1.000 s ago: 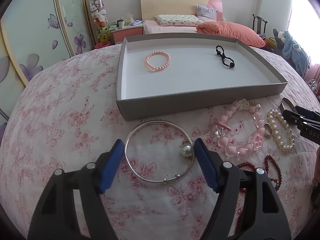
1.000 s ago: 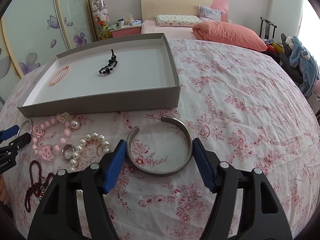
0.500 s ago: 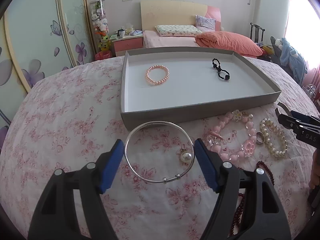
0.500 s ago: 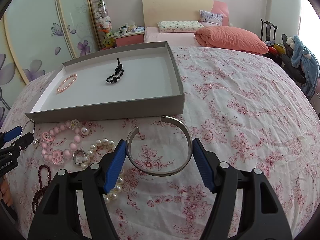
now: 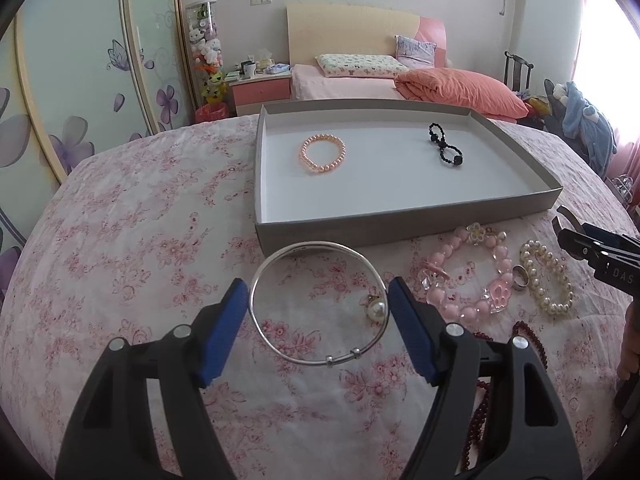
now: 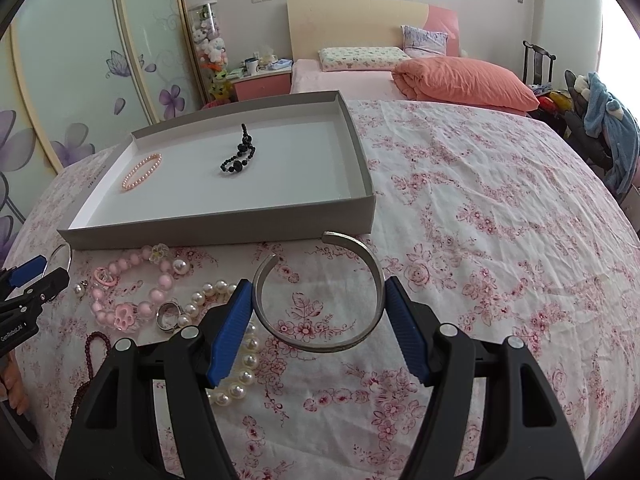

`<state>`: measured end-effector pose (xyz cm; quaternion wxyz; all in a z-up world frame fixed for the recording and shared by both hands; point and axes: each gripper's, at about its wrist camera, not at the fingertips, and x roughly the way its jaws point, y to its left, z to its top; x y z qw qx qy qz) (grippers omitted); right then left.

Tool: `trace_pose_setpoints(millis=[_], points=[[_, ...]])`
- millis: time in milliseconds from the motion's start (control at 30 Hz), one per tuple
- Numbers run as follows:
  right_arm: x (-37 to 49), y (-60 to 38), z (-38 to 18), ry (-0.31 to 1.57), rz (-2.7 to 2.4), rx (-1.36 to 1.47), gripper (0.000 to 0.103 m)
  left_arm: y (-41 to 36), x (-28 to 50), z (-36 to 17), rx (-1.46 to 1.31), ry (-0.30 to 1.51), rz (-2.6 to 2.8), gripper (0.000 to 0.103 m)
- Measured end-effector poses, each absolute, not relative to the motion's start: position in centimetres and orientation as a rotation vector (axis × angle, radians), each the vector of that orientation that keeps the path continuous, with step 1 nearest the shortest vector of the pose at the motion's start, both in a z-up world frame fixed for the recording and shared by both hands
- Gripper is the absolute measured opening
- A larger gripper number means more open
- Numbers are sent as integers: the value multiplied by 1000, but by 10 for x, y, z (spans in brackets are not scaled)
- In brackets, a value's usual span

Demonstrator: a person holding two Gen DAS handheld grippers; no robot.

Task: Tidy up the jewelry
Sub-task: 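Grasp the silver bangle with the left tool while the right tool grasps the silver cuff, then carry the bangle and cuff into the grey tray and release both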

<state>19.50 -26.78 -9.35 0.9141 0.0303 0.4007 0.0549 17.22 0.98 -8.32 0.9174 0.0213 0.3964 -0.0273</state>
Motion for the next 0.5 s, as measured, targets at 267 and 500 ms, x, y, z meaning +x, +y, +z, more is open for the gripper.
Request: trace_pose_setpoints(millis=[267, 500], points=[[191, -265, -88, 811, 123, 66, 67, 12, 168, -79, 35, 806, -53, 70], [183, -259, -67, 743, 144, 74, 67, 12, 160, -64, 24, 753, -56, 70]])
